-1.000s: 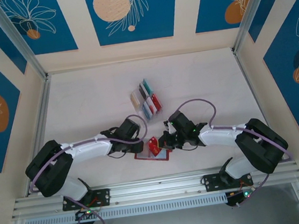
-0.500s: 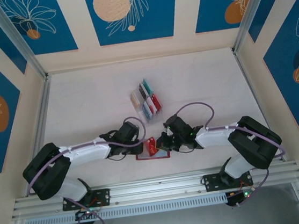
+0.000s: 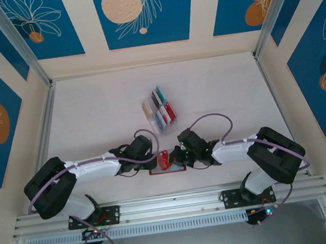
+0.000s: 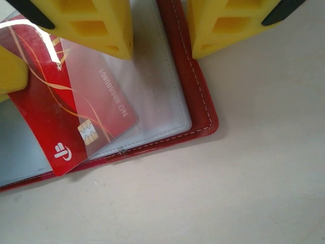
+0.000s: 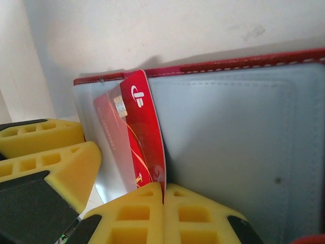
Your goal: Put the credit cards into the card holder
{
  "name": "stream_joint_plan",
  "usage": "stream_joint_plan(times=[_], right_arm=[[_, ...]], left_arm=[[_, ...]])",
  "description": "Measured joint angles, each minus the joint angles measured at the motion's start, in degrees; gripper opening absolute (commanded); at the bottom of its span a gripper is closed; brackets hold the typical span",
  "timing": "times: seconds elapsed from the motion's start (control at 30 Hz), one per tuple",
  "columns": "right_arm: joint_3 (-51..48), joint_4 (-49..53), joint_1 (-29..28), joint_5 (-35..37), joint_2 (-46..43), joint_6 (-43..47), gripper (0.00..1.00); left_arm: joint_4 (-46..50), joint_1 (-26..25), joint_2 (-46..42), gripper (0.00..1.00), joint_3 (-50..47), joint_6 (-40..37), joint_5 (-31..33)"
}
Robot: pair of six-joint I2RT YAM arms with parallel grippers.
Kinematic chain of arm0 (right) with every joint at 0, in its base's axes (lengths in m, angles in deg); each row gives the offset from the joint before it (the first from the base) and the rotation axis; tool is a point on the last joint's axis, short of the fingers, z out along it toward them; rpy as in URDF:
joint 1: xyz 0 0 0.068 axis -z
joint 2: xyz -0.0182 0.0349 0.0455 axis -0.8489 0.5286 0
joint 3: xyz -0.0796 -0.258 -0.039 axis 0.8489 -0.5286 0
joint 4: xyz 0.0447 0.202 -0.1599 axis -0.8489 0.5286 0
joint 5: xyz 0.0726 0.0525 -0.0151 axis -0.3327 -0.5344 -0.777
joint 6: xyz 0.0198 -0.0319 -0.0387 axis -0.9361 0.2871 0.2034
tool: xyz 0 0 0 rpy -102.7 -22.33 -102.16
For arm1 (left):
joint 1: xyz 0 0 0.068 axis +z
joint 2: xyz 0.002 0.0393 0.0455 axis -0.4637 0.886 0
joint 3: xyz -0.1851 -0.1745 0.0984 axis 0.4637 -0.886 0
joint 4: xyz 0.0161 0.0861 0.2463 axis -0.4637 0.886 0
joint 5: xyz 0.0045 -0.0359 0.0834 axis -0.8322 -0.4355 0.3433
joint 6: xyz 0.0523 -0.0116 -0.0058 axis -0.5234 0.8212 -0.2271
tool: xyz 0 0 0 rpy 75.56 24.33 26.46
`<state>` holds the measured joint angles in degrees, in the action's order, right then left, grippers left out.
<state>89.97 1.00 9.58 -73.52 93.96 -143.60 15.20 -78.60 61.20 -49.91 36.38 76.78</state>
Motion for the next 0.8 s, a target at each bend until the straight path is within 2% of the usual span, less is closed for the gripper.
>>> stream_joint_plan(times=[0.13,0.3,0.6,0.8], right_arm=[[0.46,-0.42,-1.05,0.57,0.61,0.04,0.00],[3.48,1.68,-2.80,1.20,2.73,1.36,0.08],[7.76,8.28,-4.55,1.97,3.96,6.40,0.36],[10.64,14.27,-4.57,0.83,3.96,9.60,0.44]], left_arm=[[-0.22,-0.37,0.00,0.30,-0.07,0.90,0.57],[-0.31,-0.68,0.15,0.30,-0.09,1.40,0.98],[-0.61,-0.87,0.24,0.30,-0.09,2.25,1.25],[-1.16,-1.51,0.28,0.30,-0.11,2.27,0.90]])
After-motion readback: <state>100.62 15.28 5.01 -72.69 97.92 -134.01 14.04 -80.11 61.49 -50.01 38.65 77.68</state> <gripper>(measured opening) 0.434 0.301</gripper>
